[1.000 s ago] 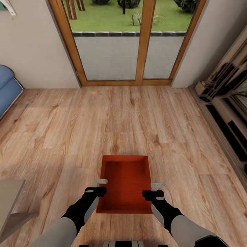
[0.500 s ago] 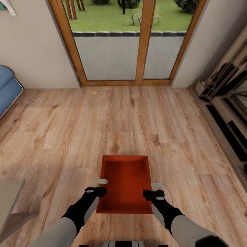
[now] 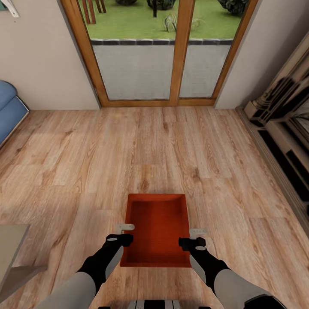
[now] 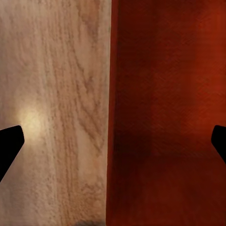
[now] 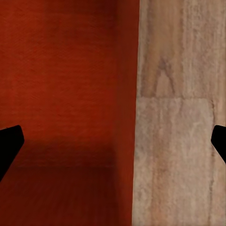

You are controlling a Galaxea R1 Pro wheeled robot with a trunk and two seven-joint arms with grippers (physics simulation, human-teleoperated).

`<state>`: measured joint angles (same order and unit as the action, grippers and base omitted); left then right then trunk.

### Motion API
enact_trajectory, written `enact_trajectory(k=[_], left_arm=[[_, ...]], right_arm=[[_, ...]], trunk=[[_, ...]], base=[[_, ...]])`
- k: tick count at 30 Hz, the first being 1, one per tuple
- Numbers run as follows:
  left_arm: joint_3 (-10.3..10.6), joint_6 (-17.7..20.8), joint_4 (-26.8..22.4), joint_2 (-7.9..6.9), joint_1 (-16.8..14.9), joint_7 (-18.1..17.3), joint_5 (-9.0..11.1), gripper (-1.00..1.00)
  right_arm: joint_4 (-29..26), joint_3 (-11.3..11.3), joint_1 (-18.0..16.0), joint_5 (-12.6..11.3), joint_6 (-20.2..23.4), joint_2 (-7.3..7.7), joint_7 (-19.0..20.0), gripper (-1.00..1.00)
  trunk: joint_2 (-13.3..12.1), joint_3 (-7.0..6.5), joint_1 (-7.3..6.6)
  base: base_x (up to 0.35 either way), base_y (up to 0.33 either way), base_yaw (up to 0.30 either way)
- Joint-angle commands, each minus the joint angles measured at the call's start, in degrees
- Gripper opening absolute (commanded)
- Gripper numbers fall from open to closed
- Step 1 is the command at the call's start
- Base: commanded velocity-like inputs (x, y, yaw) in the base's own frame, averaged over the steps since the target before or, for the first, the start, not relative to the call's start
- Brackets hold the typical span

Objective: Move the two storage containers from the living room to the garage. In the garage, place one container on the floor and stack the other container on top of it (either order is fine).

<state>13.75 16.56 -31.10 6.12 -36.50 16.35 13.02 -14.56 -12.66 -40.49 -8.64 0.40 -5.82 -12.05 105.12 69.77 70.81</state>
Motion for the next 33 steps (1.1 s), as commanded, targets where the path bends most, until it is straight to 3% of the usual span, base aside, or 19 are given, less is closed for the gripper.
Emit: enact_trajectory(k=[1, 16, 33], left_arm=[[0.4, 0.2, -0.1, -0.06, 0.0, 0.5, 0.6, 1.00], [0.4, 0.2, -0.1, -0.06, 0.0, 0.5, 0.6, 1.00], [0.5, 0.2, -0.1, -0.06, 0.0, 0.5, 0.6, 1.00]], right_arm=[[0.0, -0.5, 0.0, -0.6, 0.0, 0.02, -0.3, 1.00], [0.0, -0.4, 0.0, -0.6, -0.8, 0.02, -0.4, 1.00], [0.0, -0.4, 0.0, -0.6, -0.8, 0.49, -0.3, 1.00]], trunk=[[0.4, 0.21, 0.22], [6.4, 2.91, 3.51], [6.4, 2.91, 3.51]], base=[[0.000, 0.000, 0.000], [0.000, 0.000, 0.000], [0.000, 0.000, 0.000]])
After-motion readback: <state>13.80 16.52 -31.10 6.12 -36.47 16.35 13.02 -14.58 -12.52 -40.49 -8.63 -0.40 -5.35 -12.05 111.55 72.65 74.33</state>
